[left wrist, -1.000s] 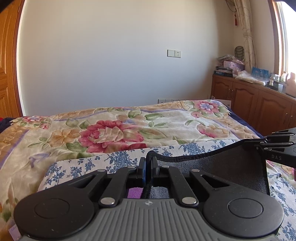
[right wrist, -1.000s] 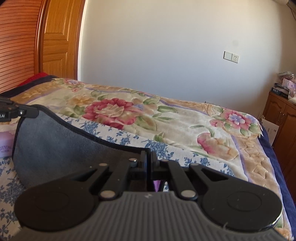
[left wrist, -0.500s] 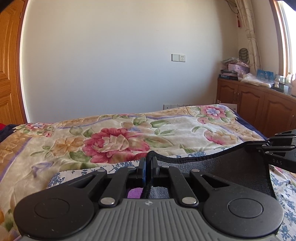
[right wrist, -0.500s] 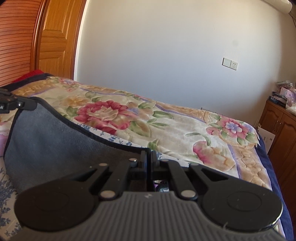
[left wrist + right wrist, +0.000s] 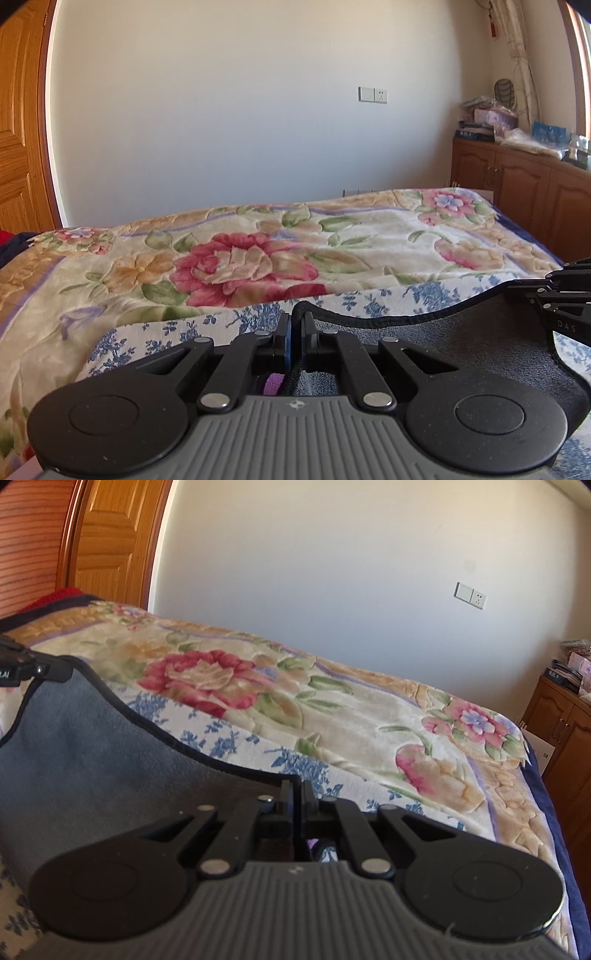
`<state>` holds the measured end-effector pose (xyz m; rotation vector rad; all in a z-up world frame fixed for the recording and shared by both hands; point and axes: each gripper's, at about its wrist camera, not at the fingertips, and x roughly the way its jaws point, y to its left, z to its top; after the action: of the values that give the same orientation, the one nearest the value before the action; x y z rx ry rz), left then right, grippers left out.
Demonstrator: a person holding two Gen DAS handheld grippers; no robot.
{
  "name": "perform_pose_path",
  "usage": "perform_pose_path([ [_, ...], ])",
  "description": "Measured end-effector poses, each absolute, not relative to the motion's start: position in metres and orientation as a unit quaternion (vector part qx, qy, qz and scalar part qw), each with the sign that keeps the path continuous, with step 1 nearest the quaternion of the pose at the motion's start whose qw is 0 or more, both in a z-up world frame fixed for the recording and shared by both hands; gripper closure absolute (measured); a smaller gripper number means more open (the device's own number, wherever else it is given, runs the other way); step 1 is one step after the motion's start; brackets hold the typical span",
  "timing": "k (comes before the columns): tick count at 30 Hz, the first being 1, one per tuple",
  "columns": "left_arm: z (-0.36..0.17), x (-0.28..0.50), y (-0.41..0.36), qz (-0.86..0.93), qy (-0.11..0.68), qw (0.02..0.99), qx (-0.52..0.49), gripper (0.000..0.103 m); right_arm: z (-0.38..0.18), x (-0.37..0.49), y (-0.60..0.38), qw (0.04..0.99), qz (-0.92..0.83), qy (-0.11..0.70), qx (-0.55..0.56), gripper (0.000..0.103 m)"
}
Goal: Fold towel
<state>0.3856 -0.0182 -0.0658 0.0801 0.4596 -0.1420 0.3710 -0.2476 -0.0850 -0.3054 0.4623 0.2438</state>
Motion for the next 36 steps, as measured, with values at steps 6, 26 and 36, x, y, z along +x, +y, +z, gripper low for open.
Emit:
perform_pose_path([
  [6, -0.081, 0.396, -0.019, -0.065, 0.242, 0.967, 0.051, 0.097, -0.096, 0.378, -0.247, 0.952, 0.122, 0.238, -0.149, 0.099],
  [26, -0.1, 0.409, -0.027, -0.063, 0.263, 0.96, 0.067, 0.081, -0.113, 0.389, -0.255, 0.947, 0.11, 0.275, -0.125, 0.083],
  [36, -0.091, 0.4, -0.032, -0.07, 0.249, 0.964, 0.059, 0.044, -0.105, 0.381, -0.259, 0.952, 0.102, 0.27, -0.103, 0.046],
])
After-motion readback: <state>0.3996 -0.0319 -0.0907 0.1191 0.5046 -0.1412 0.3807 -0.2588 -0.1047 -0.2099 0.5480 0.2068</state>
